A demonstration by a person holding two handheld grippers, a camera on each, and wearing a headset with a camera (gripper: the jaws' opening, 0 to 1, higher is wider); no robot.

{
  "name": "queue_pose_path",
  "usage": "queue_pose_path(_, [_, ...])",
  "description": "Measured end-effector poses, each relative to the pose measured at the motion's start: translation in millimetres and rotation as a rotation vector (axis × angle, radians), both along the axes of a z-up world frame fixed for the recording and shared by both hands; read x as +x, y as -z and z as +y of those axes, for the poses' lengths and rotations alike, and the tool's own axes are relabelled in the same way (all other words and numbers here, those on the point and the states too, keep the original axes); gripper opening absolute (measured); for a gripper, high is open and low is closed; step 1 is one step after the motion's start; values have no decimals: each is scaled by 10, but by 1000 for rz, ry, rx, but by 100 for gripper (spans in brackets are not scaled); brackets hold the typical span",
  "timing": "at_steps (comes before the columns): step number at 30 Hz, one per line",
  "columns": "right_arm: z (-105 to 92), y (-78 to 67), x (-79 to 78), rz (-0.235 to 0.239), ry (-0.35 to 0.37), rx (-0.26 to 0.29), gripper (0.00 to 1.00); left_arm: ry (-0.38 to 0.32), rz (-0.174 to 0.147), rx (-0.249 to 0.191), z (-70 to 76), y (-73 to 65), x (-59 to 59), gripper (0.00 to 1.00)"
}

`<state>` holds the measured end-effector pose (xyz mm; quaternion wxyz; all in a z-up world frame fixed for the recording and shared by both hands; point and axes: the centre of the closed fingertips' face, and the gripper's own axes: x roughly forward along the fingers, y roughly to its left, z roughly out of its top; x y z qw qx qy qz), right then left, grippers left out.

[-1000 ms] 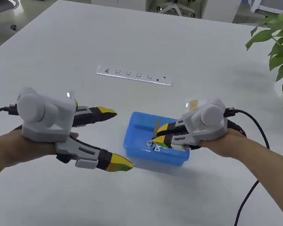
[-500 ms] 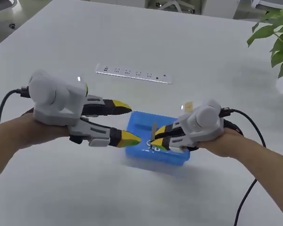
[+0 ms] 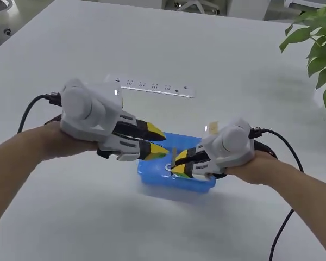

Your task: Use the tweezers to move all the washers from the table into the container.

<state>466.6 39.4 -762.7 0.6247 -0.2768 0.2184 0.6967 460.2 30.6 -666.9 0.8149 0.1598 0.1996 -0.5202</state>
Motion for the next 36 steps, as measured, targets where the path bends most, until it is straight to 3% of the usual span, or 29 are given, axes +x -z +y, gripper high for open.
queue_pose_path(10, [7, -3, -9, -12, -17, -2, 9, 47, -13, 53, -89, 113, 72, 10])
queue_pose_path(19, [7, -2, -12, -29, -37, -1, 9, 89, -17, 88, -158, 186, 55, 7])
queue_pose_path(36, [-13, -3, 5, -51, -51, -11, 12, 122, -32, 95, -194, 186, 50, 5])
